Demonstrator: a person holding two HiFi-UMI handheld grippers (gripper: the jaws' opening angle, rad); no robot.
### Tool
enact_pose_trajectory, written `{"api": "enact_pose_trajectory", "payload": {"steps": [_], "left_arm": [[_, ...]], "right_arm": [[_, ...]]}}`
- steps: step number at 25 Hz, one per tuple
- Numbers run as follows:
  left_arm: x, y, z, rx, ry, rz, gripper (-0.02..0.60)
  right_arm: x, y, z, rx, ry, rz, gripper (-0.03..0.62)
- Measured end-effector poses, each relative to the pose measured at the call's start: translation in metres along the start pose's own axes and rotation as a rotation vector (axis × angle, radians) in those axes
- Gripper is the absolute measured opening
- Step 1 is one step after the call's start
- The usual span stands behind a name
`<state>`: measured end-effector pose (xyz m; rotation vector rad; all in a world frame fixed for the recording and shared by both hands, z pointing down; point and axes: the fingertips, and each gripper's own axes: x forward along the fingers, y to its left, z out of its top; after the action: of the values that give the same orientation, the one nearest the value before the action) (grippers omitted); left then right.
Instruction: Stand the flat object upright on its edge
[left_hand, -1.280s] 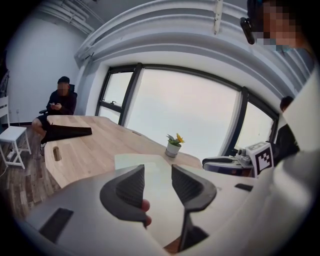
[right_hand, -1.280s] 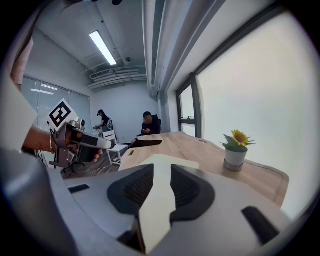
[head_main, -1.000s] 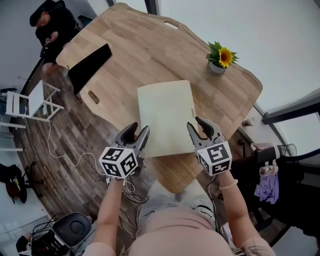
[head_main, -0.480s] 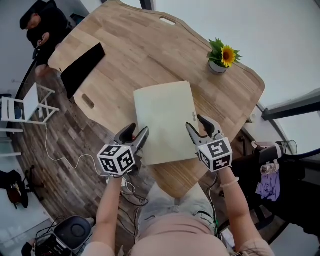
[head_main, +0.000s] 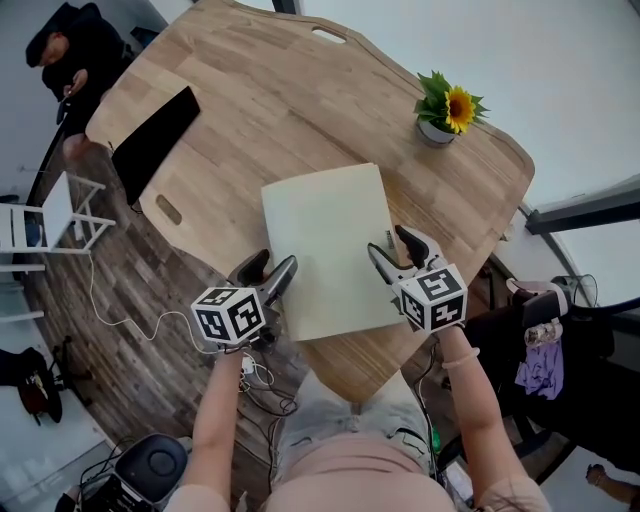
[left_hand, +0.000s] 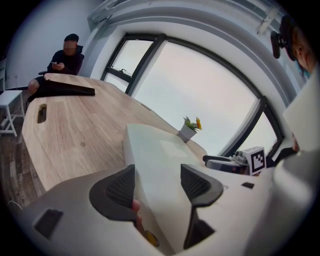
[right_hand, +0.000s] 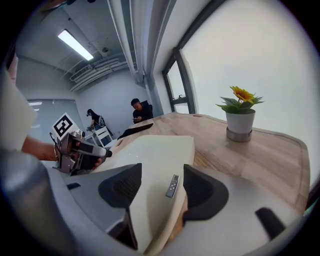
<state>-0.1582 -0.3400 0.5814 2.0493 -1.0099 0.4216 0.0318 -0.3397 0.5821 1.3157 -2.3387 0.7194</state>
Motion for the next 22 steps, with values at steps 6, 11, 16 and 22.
{"api": "enact_pose_trajectory", "payload": {"steps": [6,11,16,22], "left_arm": [[0.014,0.009,-0.010,-0.037,0.070,-0.010,0.281],[0.019,0.015,-0.015,-0.066,0.089,-0.018,0.290],[0.023,0.020,-0.020,-0.117,0.122,-0.042,0.307],[0.028,0.020,-0.025,-0.155,0.158,-0.089,0.308]], "right_arm": [[0.016,-0.006,-0.013,0.091,0.055,0.053,0.307],[0.024,-0.006,-0.020,0.144,0.093,0.097,0.329],[0.029,-0.007,-0.026,0.231,0.128,0.150,0.346],[0.032,-0.006,-0.031,0.298,0.156,0.185,0.354]]}}
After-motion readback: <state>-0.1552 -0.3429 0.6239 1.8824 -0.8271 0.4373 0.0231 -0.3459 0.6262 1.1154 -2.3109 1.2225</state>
